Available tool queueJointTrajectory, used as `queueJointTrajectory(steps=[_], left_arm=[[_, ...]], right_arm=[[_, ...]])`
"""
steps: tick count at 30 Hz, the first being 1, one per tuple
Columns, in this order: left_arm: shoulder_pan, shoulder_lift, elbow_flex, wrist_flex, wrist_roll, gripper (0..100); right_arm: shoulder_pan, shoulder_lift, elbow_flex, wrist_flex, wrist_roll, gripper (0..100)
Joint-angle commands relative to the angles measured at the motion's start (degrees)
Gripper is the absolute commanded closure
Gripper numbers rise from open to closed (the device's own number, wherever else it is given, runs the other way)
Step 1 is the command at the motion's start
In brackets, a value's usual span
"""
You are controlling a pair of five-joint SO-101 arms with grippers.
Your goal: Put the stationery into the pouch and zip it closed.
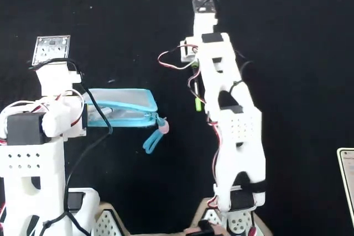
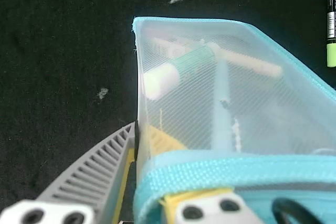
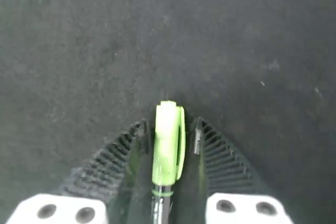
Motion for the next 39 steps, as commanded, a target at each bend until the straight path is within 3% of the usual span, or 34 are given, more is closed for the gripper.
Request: queueJointTrajectory(steps=[1, 4, 7, 15, 23, 39], left_arm=[[-0.8, -0.7, -1.0, -0.6, 0.0, 97], [-0.8, -0.7, -1.0, -0.6, 0.0, 97], [-0.8, -0.7, -1.0, -0.5, 0.0, 97], [-0.8, -0.7, -0.6, -0.8, 0.0, 97], [-0.8, -0.7, -0.2, -1.0, 0.0, 97], [-0.8, -0.7, -0.2, -1.0, 0.0, 97]], right_arm=[[0.4, 2.3, -7.1, 0.5, 6.6, 86.1], [0.5, 4.6, -10.3, 3.0, 8.4, 87.7], [0.5, 4.8, -14.7, 9.6, 8.4, 99.5], [0.5, 5.0, -24.5, 27.6, 8.9, 98.8], [1.2, 5.1, -31.4, 44.0, 19.4, 98.8], [8.6, 4.6, -25.5, 45.2, 19.7, 98.8]])
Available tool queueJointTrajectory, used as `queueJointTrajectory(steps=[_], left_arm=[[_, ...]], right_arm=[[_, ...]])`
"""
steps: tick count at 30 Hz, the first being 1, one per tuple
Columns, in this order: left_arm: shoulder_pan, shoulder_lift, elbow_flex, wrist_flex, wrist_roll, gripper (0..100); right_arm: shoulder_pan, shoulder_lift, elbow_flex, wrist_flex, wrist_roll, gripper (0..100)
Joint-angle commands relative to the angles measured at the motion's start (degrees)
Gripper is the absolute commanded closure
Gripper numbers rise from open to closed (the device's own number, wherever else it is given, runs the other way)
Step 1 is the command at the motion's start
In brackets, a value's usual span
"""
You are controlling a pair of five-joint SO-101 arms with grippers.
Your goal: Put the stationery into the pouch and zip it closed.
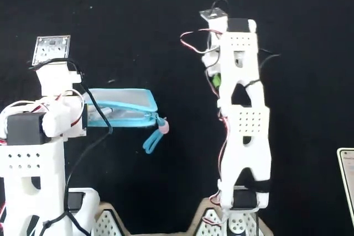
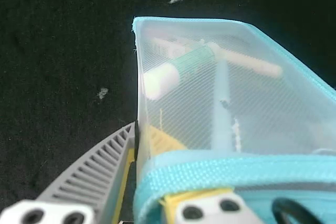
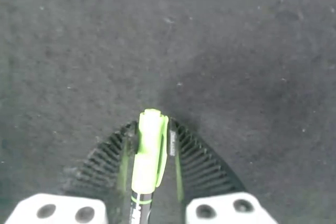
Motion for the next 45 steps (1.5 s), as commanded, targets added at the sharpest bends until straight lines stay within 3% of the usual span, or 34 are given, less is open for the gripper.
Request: queueJointTrajectory(steps=[1, 7, 13, 21, 25, 35, 40, 45], left_arm=[[-0.8, -0.7, -0.2, -1.0, 0.0, 97], [-0.8, -0.7, -0.2, -1.0, 0.0, 97], [-0.8, -0.7, -0.2, -1.0, 0.0, 97], [-0.8, -0.7, -0.1, -1.0, 0.0, 97], [-0.5, -0.7, -0.1, -1.0, 0.2, 97], [-0.6, -0.7, -0.1, -0.6, 0.1, 97], [-0.7, -0.7, -0.1, -0.6, 0.1, 97], [-0.8, -0.7, 0.3, -0.5, 0.1, 97]], right_arm=[[0.4, -2.1, -0.2, 2.2, 0.0, 98.8], [-0.2, -12.2, 9.5, 2.2, -3.1, 98.8], [-0.8, -28.3, 28.6, -0.1, -3.3, 98.8], [-1.1, -42.0, 64.6, -28.2, -2.9, 98.8], [-0.8, -45.8, 75.0, -35.2, -2.9, 98.7], [-3.3, -52.3, 83.1, -35.3, -2.8, 97.9], [-3.2, -50.0, 80.3, -28.3, -2.8, 83.1], [-3.4, -45.8, 77.5, -25.9, -2.8, 84.7]])
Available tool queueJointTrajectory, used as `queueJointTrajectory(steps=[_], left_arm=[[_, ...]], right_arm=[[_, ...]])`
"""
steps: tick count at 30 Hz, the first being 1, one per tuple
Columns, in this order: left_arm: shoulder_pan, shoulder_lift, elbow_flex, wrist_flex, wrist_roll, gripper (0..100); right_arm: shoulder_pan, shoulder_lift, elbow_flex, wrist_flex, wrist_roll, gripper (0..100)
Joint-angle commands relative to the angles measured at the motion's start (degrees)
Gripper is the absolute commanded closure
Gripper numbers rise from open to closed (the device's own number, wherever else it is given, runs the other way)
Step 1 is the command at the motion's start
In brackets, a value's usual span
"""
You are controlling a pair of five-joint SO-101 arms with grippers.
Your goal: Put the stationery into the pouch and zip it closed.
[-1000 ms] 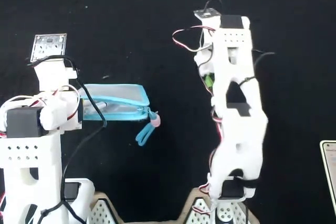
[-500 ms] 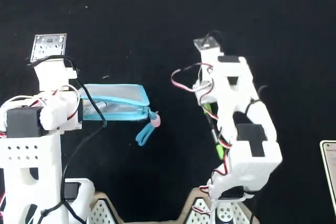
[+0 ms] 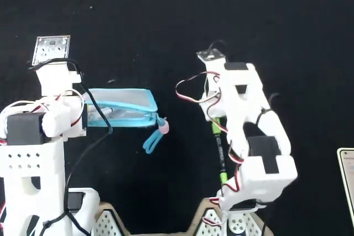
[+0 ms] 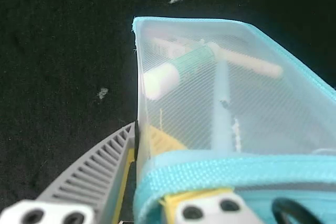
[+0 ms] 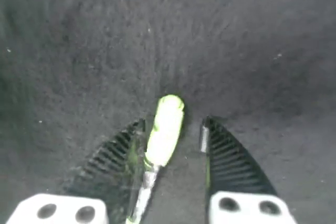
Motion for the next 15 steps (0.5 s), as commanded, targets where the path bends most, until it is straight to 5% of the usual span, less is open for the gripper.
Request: queueJointTrajectory(steps=[1, 7, 11, 15], left_arm=[[-0.8, -0.7, 0.7, -0.7, 0.1, 97], [-0.7, -0.7, 1.0, -1.0, 0.1, 97], [-0.7, -0.7, 1.0, -1.0, 0.1, 97], [-0.7, -0.7, 1.0, -1.0, 0.0, 97]], right_arm=[[-0.7, 1.3, -3.8, 1.3, -0.2, 84.6], [-0.8, 2.9, -3.5, 1.2, -0.2, 85.1], [-1.5, 2.9, -3.4, 1.1, 1.2, 97.5], [-3.3, 0.4, -1.0, 1.7, 1.8, 98.8]])
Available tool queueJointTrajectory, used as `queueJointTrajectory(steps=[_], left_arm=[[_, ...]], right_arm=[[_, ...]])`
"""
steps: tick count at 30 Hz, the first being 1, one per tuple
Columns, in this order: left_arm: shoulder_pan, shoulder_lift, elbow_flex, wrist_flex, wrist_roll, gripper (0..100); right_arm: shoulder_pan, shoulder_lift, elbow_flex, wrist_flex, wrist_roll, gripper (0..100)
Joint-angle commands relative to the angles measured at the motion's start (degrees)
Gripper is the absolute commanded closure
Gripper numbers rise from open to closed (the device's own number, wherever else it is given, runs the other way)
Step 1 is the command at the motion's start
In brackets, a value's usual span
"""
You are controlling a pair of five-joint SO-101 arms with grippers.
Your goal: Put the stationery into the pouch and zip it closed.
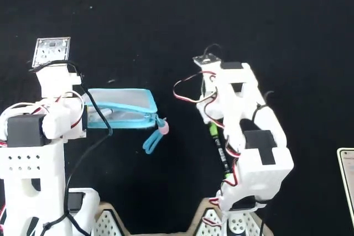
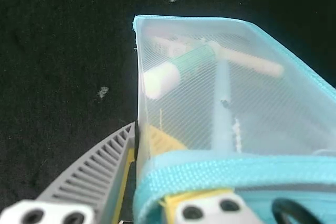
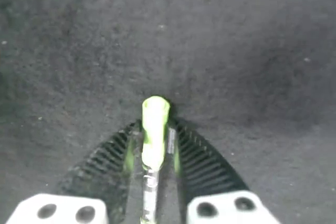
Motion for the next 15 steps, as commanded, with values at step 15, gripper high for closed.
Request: queueJointTrajectory(steps=[15], left_arm=[[-0.7, -0.1, -0.1, -1.0, 0.1, 97]], right_arm=[[-14.8, -59.9, -5.3, 15.2, 0.2, 98.7]])
